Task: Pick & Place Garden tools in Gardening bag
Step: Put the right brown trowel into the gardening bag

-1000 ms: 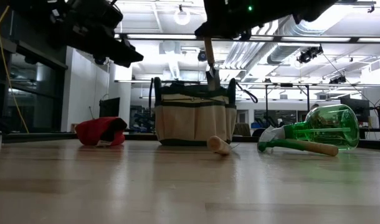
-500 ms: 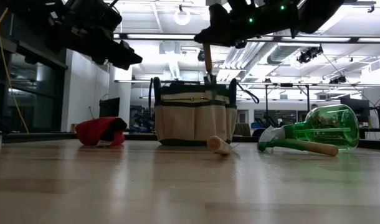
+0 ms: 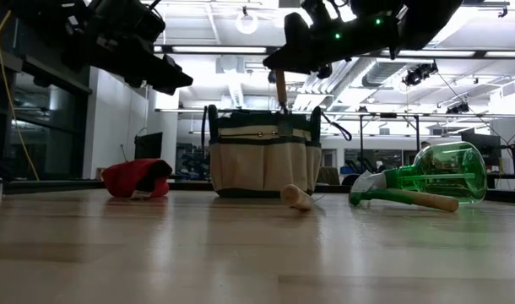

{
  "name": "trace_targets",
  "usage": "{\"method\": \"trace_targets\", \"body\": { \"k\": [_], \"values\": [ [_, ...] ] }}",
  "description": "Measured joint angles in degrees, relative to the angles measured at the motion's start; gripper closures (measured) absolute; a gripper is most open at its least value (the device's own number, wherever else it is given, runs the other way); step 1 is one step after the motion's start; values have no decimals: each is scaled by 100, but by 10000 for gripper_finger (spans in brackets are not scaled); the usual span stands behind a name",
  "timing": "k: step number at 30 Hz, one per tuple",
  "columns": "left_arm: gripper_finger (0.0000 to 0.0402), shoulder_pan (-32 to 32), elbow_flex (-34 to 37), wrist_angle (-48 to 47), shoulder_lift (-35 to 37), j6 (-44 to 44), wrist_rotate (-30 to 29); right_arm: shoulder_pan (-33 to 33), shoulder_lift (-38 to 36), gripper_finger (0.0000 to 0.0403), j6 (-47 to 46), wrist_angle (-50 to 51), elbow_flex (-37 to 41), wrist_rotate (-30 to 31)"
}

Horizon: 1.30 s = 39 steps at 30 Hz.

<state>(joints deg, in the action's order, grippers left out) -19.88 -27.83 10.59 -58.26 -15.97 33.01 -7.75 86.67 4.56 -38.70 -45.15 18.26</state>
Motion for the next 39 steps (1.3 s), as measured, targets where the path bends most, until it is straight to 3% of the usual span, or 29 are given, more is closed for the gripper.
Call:
{"method": "trace_targets", "body": {
  "k": [25,31,39],
  "values": [
    [249,0,-7,2,-2,44,-13,-376,4,341,-392,388,-2,-216],
    [249,0,-8,4,-2,44,-15,-428,239,343,-340,271,-10,-714],
    [249,1,-11,1,-4,45,-14,-441,761,339,-291,-80,-11,-594]
  ]
}}
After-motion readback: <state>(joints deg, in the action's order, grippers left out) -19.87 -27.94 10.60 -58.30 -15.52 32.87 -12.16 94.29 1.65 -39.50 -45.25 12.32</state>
